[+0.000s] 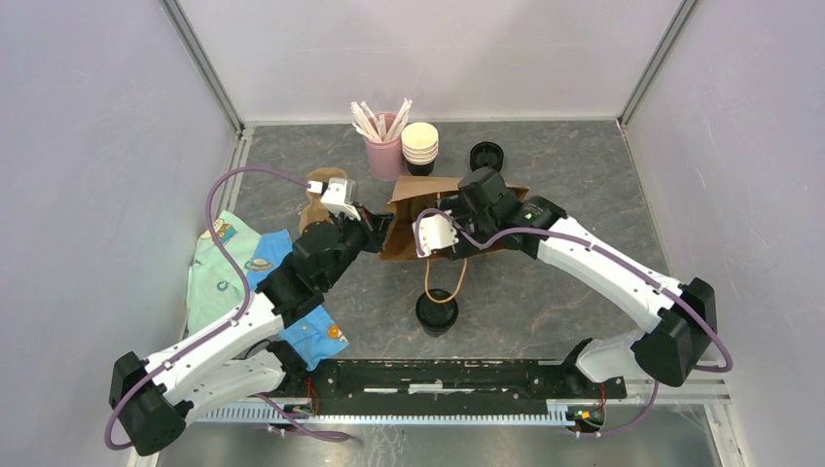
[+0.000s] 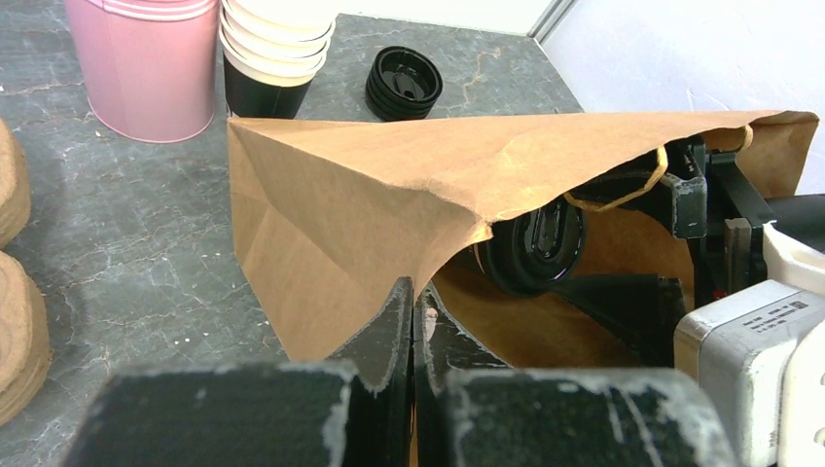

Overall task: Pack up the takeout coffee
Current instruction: Place the coffee cup on the cup tray.

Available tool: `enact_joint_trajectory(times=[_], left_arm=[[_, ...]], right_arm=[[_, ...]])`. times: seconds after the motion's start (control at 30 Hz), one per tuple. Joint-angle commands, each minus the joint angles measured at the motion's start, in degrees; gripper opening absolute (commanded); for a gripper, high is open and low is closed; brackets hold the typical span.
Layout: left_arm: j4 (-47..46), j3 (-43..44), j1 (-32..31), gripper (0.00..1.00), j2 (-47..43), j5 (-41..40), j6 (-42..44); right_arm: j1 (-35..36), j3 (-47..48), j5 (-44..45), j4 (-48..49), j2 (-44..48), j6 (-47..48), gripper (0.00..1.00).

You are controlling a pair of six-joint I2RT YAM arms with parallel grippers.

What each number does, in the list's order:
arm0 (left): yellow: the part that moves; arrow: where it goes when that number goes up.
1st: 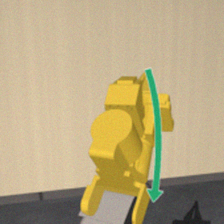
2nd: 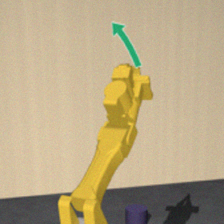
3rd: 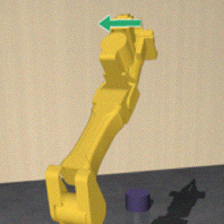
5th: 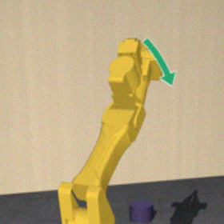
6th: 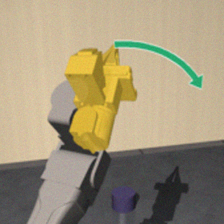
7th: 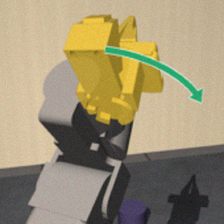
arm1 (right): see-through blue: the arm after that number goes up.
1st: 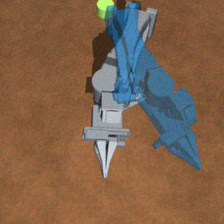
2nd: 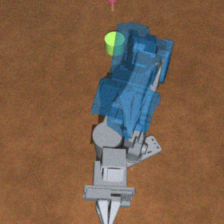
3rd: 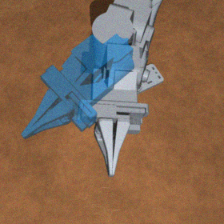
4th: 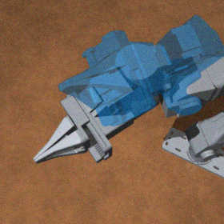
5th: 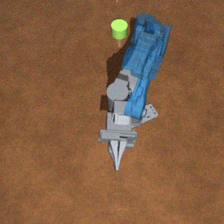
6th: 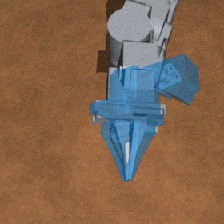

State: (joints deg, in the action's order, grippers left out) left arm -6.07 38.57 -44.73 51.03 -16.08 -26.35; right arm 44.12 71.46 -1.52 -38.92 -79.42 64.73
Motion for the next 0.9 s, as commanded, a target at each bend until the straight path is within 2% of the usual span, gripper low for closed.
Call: enact_joint_trajectory(times=[0.0,0.2,0.33,0.4,0.5,0.57,0.73,0.87], left_arm=[[-1.58,-0.17,0.08,0.02,-0.68,1.07,-3.27],[-1.63,0.45,0.08,0.02,-0.31,1.60,-4.15],[-0.79,1.29,0.08,0.02,-0.24,2.91,-4.23],[-0.54,1.40,0.09,0.02,-0.21,3.20,-4.24],[0.13,1.87,0.10,0.02,0.25,3.17,-3.83],[0.20,2.00,0.08,0.02,0.50,2.71,-3.71],[0.17,2.75,0.08,0.02,1.11,1.70,-3.35],[0.18,3.49,0.08,0.02,1.74,0.84,-2.51]], right_arm=[[-0.10,6.18,-2.60,-5.19,-1.34,-2.63,0.00],[-0.09,2.03,-0.65,-2.97,-1.87,-2.65,0.00],[-0.18,-4.62,0.42,6.81,-2.80,-2.72,0.00],[-0.18,-4.99,1.16,10.62,-4.59,-3.12,0.00],[-0.12,2.94,1.98,6.74,-7.80,-5.16,0.00],[-0.04,5.67,1.73,4.49,-6.84,-6.10,0.00],[1.11,5.37,2.88,1.48,-1.63,-9.58,0.00],[1.57,2.50,7.57,0.07,1.06,-9.71,0.00]])
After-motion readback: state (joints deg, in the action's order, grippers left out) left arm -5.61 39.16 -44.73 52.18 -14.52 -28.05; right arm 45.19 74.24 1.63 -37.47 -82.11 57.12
